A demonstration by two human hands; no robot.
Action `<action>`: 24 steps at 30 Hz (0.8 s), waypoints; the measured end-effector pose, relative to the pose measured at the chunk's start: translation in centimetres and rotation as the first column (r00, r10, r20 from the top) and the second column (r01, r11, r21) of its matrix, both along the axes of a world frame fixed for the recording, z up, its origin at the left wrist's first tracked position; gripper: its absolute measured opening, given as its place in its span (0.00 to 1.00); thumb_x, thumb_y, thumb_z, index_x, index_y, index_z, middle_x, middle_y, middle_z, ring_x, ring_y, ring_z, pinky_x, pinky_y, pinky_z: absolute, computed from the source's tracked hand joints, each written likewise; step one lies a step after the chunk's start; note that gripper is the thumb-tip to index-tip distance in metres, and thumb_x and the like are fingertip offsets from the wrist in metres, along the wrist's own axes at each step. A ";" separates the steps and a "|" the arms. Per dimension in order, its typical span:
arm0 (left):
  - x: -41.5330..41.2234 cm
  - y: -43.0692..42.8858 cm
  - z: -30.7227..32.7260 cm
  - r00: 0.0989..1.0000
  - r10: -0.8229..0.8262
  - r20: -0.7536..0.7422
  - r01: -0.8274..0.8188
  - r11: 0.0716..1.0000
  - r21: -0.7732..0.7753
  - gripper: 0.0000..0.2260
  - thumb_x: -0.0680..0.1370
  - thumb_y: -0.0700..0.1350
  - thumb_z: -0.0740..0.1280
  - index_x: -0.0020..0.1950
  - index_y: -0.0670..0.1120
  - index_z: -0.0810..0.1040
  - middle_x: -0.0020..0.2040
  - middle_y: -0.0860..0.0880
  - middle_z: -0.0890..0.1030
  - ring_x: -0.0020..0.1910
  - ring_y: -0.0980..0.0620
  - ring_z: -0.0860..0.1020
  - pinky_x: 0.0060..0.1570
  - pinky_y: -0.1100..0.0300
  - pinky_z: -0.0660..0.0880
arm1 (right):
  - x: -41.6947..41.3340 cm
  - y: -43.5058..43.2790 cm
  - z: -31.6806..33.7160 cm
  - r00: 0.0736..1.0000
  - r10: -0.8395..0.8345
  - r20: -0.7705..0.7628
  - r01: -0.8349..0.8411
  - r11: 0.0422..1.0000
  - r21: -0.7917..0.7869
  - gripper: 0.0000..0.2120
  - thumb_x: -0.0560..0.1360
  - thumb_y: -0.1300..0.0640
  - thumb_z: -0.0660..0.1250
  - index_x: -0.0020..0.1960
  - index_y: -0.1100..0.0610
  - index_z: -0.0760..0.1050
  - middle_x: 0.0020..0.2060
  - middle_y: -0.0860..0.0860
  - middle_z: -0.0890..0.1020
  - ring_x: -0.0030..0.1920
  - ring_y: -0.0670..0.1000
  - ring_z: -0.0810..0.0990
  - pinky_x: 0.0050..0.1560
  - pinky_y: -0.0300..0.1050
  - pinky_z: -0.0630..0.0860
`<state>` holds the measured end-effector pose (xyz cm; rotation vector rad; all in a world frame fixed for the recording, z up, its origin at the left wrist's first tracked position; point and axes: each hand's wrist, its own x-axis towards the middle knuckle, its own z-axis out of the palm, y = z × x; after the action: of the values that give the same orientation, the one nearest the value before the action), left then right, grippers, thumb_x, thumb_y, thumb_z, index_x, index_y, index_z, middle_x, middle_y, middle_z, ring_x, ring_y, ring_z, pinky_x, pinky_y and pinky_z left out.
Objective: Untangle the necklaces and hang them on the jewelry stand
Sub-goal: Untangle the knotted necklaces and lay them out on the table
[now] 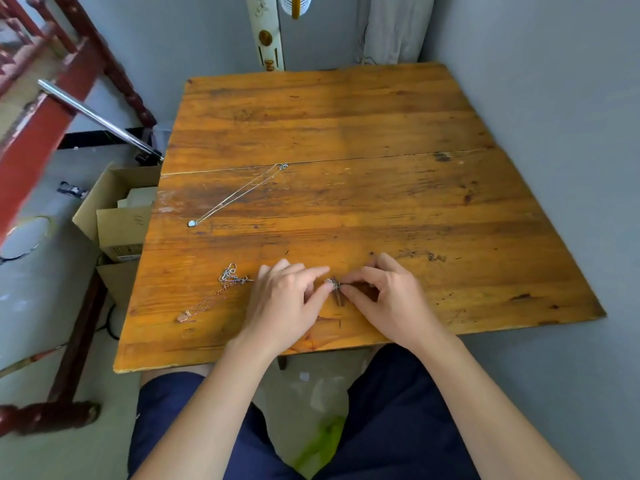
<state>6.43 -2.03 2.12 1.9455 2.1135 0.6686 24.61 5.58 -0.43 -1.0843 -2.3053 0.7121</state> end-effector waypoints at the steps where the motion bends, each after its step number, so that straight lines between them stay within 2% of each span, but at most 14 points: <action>1: -0.2 0.3 0.1 1.000 -0.020 0.005 0.020 1.000 -0.016 0.11 0.78 0.56 0.67 0.58 0.56 0.83 0.31 0.58 0.71 0.40 0.53 0.71 0.43 0.53 0.68 | 0.0 0.0 0.0 1.000 -0.003 -0.009 0.003 1.000 -0.002 0.07 0.74 0.49 0.75 0.52 0.44 0.84 0.41 0.44 0.73 0.40 0.43 0.73 0.41 0.41 0.75; 5: -0.9 0.7 -0.2 0.996 -0.036 0.085 0.039 0.999 -0.033 0.03 0.76 0.53 0.71 0.48 0.57 0.83 0.34 0.57 0.73 0.40 0.56 0.69 0.43 0.54 0.67 | -0.2 0.3 0.1 1.000 -0.023 -0.012 0.022 0.996 -0.084 0.09 0.73 0.48 0.75 0.53 0.44 0.83 0.43 0.43 0.74 0.43 0.41 0.75 0.44 0.40 0.75; 8: -1.4 0.7 -0.5 0.988 -0.022 0.151 0.025 1.000 -0.015 0.02 0.76 0.49 0.72 0.47 0.56 0.81 0.41 0.59 0.75 0.43 0.59 0.69 0.47 0.57 0.67 | -0.6 0.3 0.5 0.999 -0.026 0.045 0.031 0.994 -0.103 0.14 0.74 0.48 0.74 0.59 0.42 0.82 0.43 0.43 0.74 0.44 0.44 0.76 0.45 0.43 0.77; 12: -1.7 0.6 -0.1 0.933 0.083 0.351 -0.077 0.997 -0.032 0.04 0.76 0.47 0.72 0.46 0.55 0.80 0.43 0.59 0.78 0.47 0.57 0.75 0.47 0.68 0.69 | -0.8 -0.1 0.7 0.997 -0.065 0.043 0.069 0.992 -0.103 0.08 0.74 0.50 0.74 0.53 0.43 0.82 0.44 0.43 0.74 0.44 0.47 0.76 0.45 0.47 0.77; 14: -1.8 0.8 0.4 0.856 0.140 0.498 -0.117 0.990 -0.077 0.03 0.76 0.46 0.72 0.46 0.54 0.81 0.42 0.56 0.80 0.45 0.57 0.78 0.44 0.68 0.71 | -0.7 -0.3 0.7 0.995 -0.092 -0.030 0.087 0.987 -0.133 0.05 0.75 0.52 0.74 0.50 0.45 0.81 0.45 0.41 0.74 0.45 0.44 0.76 0.46 0.44 0.77; 16: -1.7 1.0 0.8 0.754 0.161 0.637 -0.129 0.987 -0.098 0.03 0.76 0.43 0.72 0.47 0.51 0.82 0.42 0.53 0.83 0.41 0.57 0.78 0.42 0.68 0.73 | -0.6 -0.6 0.9 0.983 -0.115 -0.144 0.088 0.979 -0.182 0.05 0.76 0.55 0.73 0.49 0.47 0.80 0.45 0.41 0.76 0.46 0.45 0.77 0.46 0.38 0.74; 19: -1.7 1.0 1.2 0.541 0.202 0.816 -0.161 0.978 -0.136 0.04 0.76 0.39 0.72 0.49 0.44 0.81 0.45 0.45 0.84 0.46 0.46 0.81 0.48 0.60 0.77 | -0.6 -1.1 1.5 0.925 -0.192 -0.329 0.084 0.945 -0.316 0.04 0.77 0.58 0.72 0.49 0.50 0.79 0.44 0.42 0.80 0.45 0.46 0.79 0.44 0.31 0.72; 22: -1.8 1.2 1.5 0.405 0.209 0.890 -0.199 0.970 -0.137 0.05 0.76 0.37 0.70 0.51 0.42 0.80 0.47 0.42 0.84 0.47 0.50 0.82 0.51 0.60 0.77 | -0.9 -1.2 1.8 0.864 -0.266 -0.428 0.067 0.902 -0.426 0.04 0.78 0.58 0.71 0.50 0.50 0.80 0.42 0.40 0.83 0.43 0.43 0.81 0.42 0.31 0.74; 24: -1.9 1.4 1.7 0.343 0.196 0.919 -0.233 0.965 -0.119 0.05 0.76 0.36 0.69 0.52 0.41 0.79 0.47 0.41 0.84 0.48 0.49 0.82 0.50 0.61 0.78 | -1.1 -1.2 1.8 0.864 -0.281 -0.418 0.114 0.917 -0.381 0.05 0.78 0.58 0.72 0.52 0.50 0.82 0.43 0.40 0.84 0.46 0.44 0.83 0.43 0.33 0.77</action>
<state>4.53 -0.62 3.77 0.7969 1.5247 1.4321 23.52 4.38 1.38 -1.1309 -1.6666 1.1797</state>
